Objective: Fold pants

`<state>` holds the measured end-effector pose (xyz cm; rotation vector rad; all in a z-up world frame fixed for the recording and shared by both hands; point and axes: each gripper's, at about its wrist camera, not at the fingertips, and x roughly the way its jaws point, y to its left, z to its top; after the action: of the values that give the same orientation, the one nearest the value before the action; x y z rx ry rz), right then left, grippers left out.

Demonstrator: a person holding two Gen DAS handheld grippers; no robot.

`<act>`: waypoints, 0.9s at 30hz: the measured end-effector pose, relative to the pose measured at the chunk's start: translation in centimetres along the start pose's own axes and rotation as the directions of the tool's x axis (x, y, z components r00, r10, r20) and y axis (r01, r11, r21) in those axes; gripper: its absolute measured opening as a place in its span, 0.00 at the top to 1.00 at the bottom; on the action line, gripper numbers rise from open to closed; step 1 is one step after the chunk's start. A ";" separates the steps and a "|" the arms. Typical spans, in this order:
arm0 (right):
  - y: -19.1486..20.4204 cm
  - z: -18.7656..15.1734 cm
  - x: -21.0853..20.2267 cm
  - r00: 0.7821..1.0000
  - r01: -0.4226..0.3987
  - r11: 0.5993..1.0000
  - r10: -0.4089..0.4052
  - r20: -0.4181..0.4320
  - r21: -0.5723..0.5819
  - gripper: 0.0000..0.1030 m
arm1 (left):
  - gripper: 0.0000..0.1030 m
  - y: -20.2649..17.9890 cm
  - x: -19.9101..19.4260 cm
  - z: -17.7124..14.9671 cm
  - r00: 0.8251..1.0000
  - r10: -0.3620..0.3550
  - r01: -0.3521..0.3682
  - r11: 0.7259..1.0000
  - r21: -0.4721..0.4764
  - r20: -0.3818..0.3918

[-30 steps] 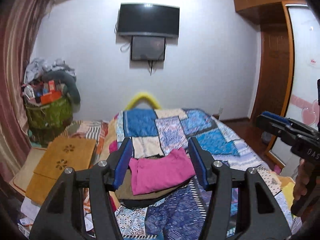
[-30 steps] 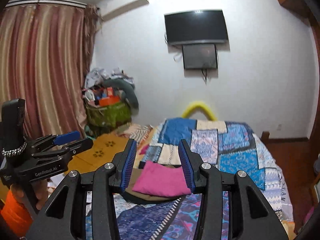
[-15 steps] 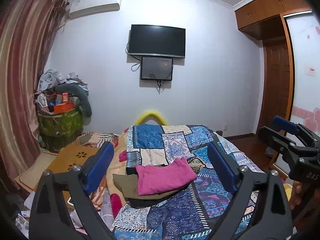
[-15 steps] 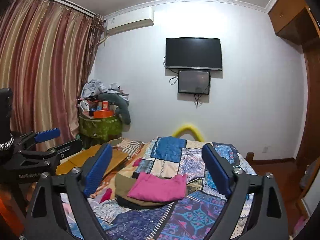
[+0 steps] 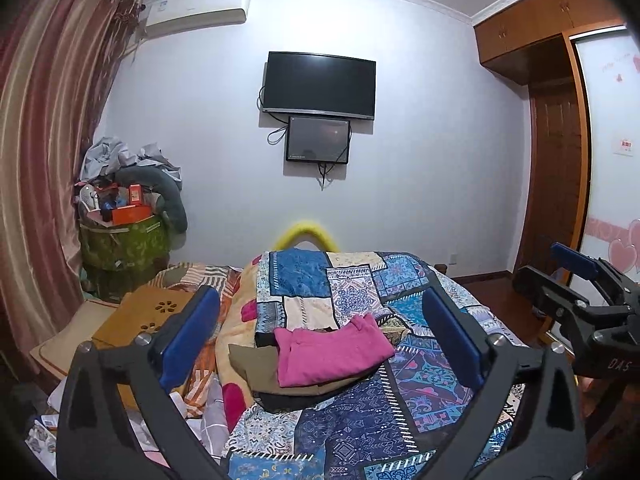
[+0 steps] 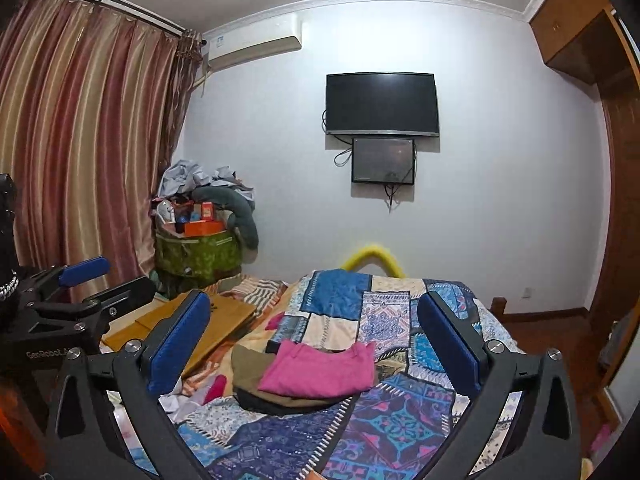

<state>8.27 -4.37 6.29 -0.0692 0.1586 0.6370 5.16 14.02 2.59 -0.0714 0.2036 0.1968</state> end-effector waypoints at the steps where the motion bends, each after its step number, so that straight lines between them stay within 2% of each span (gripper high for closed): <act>1: 0.0 0.0 0.0 1.000 -0.002 1.000 0.002 -0.001 0.002 0.00 | 0.01 -0.1 -0.1 0.0 1.000 0.001 -0.001 1.000 0.003 0.002; 13: -0.4 -0.4 -0.6 1.000 0.004 1.000 -0.004 -0.001 0.022 0.00 | 0.00 -1.5 -0.1 -0.4 1.000 0.008 -0.008 0.999 0.038 0.015; 27: -0.8 -0.3 -1.0 1.000 0.014 1.000 -0.014 -0.004 0.023 0.00 | 0.00 -1.5 0.0 -0.6 1.000 -0.008 0.007 0.999 0.033 0.012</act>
<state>7.92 -5.61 6.20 -0.0496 0.1694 0.6212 5.32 12.46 2.06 -0.0383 0.1942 0.1864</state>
